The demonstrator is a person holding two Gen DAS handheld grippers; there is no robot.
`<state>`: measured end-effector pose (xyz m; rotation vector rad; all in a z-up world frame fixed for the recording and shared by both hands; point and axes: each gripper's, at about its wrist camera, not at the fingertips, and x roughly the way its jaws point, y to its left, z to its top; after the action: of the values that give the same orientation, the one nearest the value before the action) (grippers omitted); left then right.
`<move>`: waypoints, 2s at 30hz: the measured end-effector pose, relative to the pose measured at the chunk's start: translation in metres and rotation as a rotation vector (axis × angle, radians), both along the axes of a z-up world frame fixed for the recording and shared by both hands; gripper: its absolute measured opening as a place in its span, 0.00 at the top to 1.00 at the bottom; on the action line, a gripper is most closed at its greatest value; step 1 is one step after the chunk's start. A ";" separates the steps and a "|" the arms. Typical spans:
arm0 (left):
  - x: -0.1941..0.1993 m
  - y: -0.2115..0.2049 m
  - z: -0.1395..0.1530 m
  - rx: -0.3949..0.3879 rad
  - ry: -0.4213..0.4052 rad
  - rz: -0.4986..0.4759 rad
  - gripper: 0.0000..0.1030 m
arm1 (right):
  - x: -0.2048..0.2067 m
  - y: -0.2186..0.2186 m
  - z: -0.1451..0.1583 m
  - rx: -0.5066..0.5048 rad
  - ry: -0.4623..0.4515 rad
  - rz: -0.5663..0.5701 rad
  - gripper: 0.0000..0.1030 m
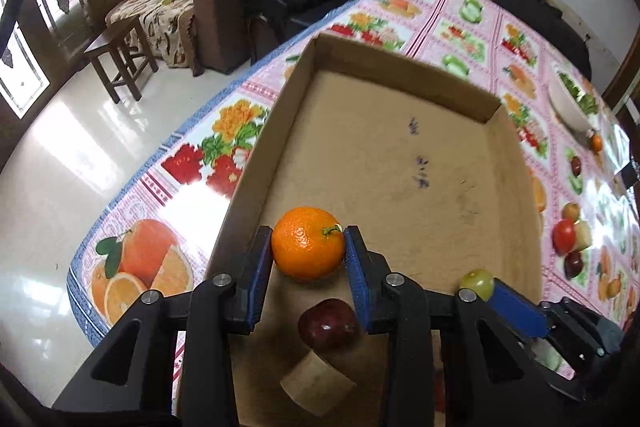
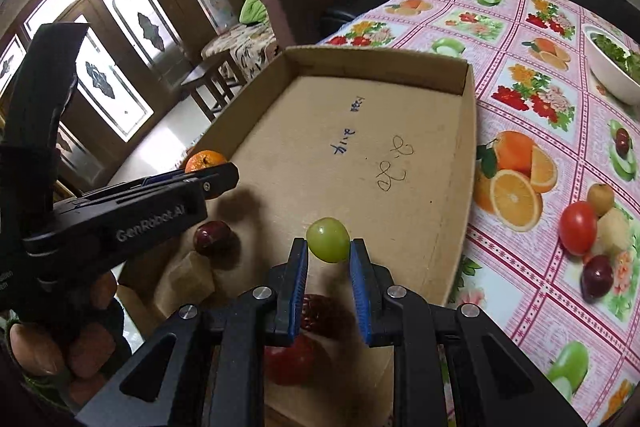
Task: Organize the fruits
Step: 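Carry the orange and green grape with both tools over the cardboard box, then open right tool dropping the green grape while left tool releases the orange into box, then move both tools back from the box toward the fruits on the table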
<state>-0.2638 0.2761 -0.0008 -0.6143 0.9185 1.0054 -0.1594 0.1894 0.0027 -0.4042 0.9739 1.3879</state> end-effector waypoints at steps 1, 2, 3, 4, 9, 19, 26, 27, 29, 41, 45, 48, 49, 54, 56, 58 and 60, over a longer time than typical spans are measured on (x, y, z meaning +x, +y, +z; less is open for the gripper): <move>0.001 0.001 -0.005 -0.013 0.013 0.000 0.67 | 0.000 0.001 -0.002 -0.006 -0.003 0.003 0.80; 0.002 0.001 -0.006 -0.012 0.017 0.001 0.67 | -0.001 0.002 -0.004 -0.011 -0.008 0.007 0.80; 0.002 -0.001 -0.006 0.000 0.022 -0.001 0.67 | -0.002 0.004 -0.005 -0.017 -0.012 0.009 0.79; 0.003 -0.002 -0.005 0.002 0.029 -0.001 0.67 | -0.003 0.005 -0.008 -0.025 -0.017 0.012 0.79; 0.000 -0.003 -0.004 0.002 0.026 0.006 0.67 | -0.008 0.006 -0.010 -0.033 -0.052 0.020 0.78; -0.007 -0.019 0.013 0.004 -0.028 0.004 0.67 | -0.003 -0.008 0.000 -0.008 -0.048 -0.005 0.57; -0.003 -0.043 0.032 0.055 -0.052 -0.016 0.67 | 0.012 -0.043 0.017 0.055 -0.007 -0.048 0.57; -0.001 -0.048 0.035 0.061 -0.056 -0.024 0.67 | 0.015 -0.045 0.019 0.065 -0.001 -0.054 0.57; 0.002 -0.054 0.037 0.067 -0.057 -0.033 0.67 | 0.022 -0.057 0.026 0.087 0.007 -0.074 0.56; 0.022 -0.091 0.059 0.152 -0.063 -0.084 0.58 | 0.057 -0.116 0.047 0.173 0.036 -0.203 0.55; 0.026 -0.099 0.064 0.173 -0.063 -0.097 0.58 | 0.066 -0.128 0.047 0.178 0.044 -0.232 0.55; 0.029 -0.103 0.065 0.176 -0.062 -0.108 0.58 | 0.070 -0.134 0.045 0.177 0.047 -0.246 0.55; 0.030 -0.104 0.065 0.176 -0.060 -0.111 0.58 | 0.071 -0.136 0.044 0.176 0.048 -0.249 0.55; 0.033 -0.110 0.065 0.178 -0.057 -0.123 0.58 | 0.076 -0.146 0.041 0.174 0.053 -0.269 0.55; 0.034 -0.112 0.066 0.179 -0.058 -0.128 0.58 | 0.078 -0.149 0.041 0.175 0.055 -0.278 0.54; 0.035 -0.114 0.067 0.181 -0.059 -0.134 0.58 | 0.081 -0.153 0.041 0.176 0.055 -0.286 0.54; 0.036 -0.117 0.068 0.184 -0.058 -0.136 0.58 | 0.082 -0.157 0.042 0.178 0.056 -0.294 0.54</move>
<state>-0.2277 0.1594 0.0668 -0.4184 0.7956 0.9328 -0.0769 0.0328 0.0442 -0.0839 0.9063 1.2097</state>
